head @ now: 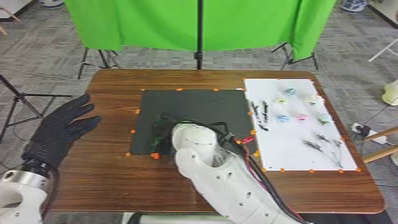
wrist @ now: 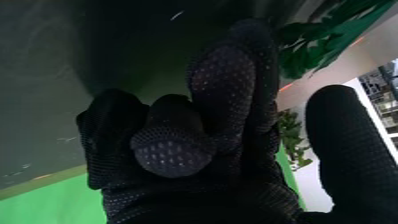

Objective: Arrange flowers

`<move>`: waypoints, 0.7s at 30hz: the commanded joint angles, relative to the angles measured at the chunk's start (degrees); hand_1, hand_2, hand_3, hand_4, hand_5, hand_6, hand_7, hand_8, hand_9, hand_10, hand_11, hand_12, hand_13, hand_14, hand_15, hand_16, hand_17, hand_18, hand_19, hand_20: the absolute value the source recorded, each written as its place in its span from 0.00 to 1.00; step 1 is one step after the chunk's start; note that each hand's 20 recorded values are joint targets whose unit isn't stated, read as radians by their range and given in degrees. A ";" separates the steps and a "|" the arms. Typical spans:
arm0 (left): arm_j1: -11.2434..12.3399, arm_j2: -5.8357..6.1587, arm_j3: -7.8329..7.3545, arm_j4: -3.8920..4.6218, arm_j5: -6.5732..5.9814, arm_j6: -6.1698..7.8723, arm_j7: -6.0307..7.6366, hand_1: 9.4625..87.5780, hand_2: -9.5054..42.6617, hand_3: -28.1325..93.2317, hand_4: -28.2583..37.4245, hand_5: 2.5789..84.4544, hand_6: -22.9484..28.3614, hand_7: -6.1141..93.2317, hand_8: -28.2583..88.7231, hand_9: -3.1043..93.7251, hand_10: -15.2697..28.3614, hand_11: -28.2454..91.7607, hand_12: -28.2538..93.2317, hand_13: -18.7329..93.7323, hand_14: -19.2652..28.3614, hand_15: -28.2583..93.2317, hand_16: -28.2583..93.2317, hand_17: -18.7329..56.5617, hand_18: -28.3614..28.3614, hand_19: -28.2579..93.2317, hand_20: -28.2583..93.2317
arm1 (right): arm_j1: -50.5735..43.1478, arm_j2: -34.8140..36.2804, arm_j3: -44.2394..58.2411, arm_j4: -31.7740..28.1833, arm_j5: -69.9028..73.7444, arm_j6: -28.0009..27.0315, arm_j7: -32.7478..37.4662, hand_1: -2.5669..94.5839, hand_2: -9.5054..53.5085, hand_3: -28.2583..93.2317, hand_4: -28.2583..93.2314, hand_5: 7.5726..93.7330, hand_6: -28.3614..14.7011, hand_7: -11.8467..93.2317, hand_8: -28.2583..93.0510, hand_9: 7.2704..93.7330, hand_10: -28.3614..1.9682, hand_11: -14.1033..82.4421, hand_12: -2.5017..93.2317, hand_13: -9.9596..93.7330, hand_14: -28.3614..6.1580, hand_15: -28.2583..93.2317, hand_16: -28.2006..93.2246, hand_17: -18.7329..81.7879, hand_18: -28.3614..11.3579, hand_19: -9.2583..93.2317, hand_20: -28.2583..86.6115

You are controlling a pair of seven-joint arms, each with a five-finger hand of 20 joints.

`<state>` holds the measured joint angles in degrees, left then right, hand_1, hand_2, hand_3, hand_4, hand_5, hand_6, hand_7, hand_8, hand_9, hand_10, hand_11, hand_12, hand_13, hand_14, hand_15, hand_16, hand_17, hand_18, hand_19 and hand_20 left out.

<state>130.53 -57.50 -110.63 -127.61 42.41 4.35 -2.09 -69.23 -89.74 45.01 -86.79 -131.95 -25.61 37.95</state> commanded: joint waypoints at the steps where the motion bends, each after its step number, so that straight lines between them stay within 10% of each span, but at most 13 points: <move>1: 2.85 -1.14 -0.88 -0.83 -0.12 1.17 1.26 0.22 0.31 0.84 0.01 0.38 0.47 0.29 0.12 0.33 0.56 0.46 0.27 0.42 0.68 0.68 0.14 0.16 0.86 0.69 0.24 | 0.56 1.36 2.25 -3.19 2.06 1.01 -0.52 0.13 0.36 0.87 0.06 0.75 0.64 0.73 0.13 1.00 0.63 0.63 0.32 0.94 0.62 0.84 0.45 0.80 0.27 1.00 0.76; 21: 6.81 -3.93 -3.01 -2.26 -0.19 3.15 5.45 0.22 0.32 0.84 0.01 0.38 0.49 0.25 0.13 0.32 0.60 0.43 0.28 0.41 0.69 0.62 0.18 0.15 0.86 0.67 0.26 | -7.69 25.37 20.68 -24.19 11.97 6.35 -3.13 0.13 0.27 0.83 0.03 0.68 0.58 0.71 0.11 0.90 0.54 0.65 0.33 0.86 0.56 0.86 0.45 0.72 0.25 1.00 0.75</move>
<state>134.59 -60.07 -112.61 -129.27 42.31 5.86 2.17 -71.05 -79.69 56.56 -104.58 -121.94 -24.40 34.69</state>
